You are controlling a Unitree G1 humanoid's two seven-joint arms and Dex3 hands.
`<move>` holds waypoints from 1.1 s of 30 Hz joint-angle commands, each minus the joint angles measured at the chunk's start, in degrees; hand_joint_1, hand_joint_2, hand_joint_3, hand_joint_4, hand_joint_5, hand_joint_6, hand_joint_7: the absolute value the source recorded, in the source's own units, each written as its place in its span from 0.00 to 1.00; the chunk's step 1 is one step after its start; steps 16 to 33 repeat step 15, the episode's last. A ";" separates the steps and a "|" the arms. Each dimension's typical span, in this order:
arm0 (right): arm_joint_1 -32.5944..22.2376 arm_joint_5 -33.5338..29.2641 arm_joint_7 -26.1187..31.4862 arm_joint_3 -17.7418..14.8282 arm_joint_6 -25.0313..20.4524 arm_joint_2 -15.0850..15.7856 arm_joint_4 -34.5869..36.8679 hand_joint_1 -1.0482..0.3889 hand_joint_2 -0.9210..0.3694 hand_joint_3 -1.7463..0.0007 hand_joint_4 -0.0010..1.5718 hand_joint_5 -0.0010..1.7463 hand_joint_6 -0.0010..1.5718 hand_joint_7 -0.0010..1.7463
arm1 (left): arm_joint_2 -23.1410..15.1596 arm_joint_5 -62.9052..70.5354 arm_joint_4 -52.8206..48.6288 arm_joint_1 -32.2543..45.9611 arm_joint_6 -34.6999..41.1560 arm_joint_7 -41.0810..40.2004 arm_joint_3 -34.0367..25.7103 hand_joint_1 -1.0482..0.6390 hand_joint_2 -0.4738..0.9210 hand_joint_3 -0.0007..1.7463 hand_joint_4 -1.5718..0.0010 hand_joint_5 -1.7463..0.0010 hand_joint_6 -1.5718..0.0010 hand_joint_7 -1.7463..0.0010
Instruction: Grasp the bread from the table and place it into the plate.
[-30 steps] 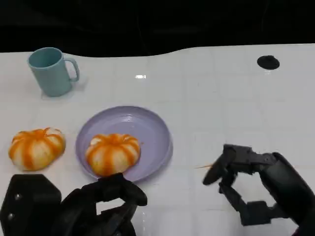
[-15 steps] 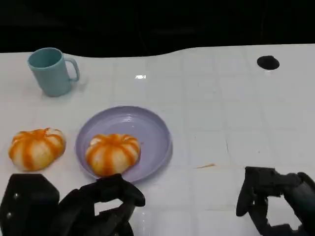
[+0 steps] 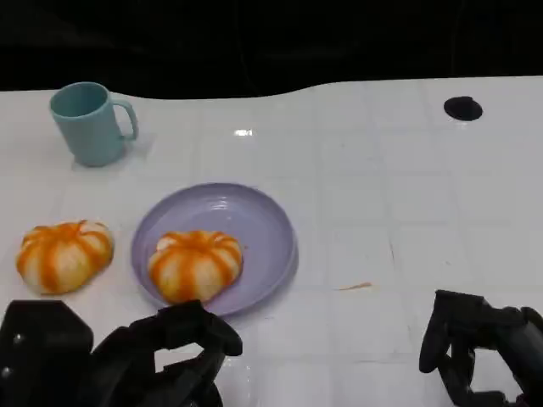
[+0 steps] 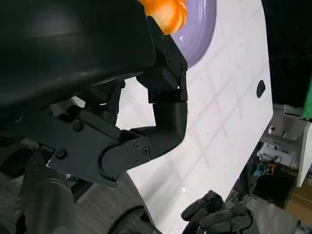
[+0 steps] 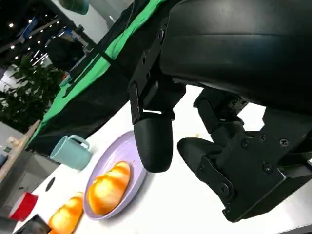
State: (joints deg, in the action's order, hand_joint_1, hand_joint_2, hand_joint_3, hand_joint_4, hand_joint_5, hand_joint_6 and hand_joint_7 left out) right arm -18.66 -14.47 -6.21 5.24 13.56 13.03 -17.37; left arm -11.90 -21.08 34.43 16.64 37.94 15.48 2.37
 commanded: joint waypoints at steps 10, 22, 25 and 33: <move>0.27 -2.81 1.92 -0.19 -0.09 0.11 1.45 0.67 0.42 0.21 0.61 1.00 0.47 0.96 | -1.12 -0.41 -1.03 0.52 -2.25 1.31 -0.98 0.43 0.92 0.45 0.57 0.00 0.62 0.16; 0.25 -3.39 1.97 -0.03 -0.26 0.02 1.22 0.68 0.43 0.21 0.62 1.00 0.47 0.96 | -1.16 -0.35 -1.26 0.66 -2.68 1.47 -0.97 0.43 0.92 0.45 0.57 0.00 0.62 0.17; 0.25 -3.39 1.97 -0.03 -0.26 0.02 1.22 0.68 0.43 0.21 0.62 1.00 0.47 0.96 | -1.16 -0.35 -1.26 0.66 -2.68 1.47 -0.97 0.43 0.92 0.45 0.57 0.00 0.62 0.17; 0.25 -3.39 1.97 -0.03 -0.26 0.02 1.22 0.68 0.43 0.21 0.62 1.00 0.47 0.96 | -1.16 -0.35 -1.26 0.66 -2.68 1.47 -0.97 0.43 0.92 0.45 0.57 0.00 0.62 0.17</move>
